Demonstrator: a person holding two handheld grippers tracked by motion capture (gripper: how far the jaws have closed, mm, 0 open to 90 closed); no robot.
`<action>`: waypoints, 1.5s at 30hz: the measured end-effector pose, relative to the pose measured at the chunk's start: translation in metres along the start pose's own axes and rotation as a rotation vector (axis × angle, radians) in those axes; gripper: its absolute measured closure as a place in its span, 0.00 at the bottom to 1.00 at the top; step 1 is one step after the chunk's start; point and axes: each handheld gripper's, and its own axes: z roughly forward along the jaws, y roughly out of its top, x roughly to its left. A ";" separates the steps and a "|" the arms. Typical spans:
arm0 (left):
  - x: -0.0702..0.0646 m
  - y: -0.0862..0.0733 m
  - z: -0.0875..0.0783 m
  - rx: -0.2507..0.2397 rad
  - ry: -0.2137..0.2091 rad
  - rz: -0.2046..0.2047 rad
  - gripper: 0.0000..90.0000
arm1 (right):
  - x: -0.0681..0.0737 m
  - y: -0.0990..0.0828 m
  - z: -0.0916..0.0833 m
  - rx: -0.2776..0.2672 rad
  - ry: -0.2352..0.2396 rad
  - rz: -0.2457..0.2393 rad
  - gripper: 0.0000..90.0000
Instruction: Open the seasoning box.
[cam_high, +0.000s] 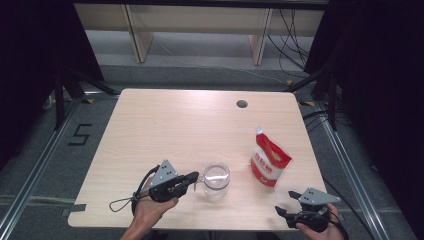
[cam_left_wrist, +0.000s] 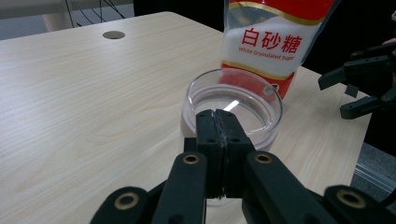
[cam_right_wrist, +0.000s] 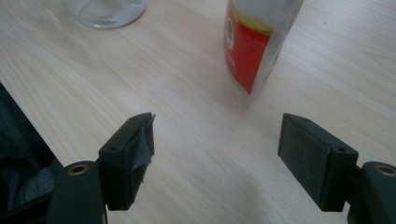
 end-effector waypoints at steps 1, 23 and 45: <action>0.000 0.000 0.002 -0.008 -0.007 -0.003 0.98 | 0.000 0.001 0.000 -0.004 0.007 -0.015 0.32; 0.006 0.000 0.012 0.013 -0.004 0.007 0.98 | 0.024 0.022 0.023 -0.082 0.066 -0.123 0.41; 0.006 -0.001 0.010 0.016 0.007 0.012 0.98 | 0.032 0.060 0.048 -0.204 0.091 -0.181 0.79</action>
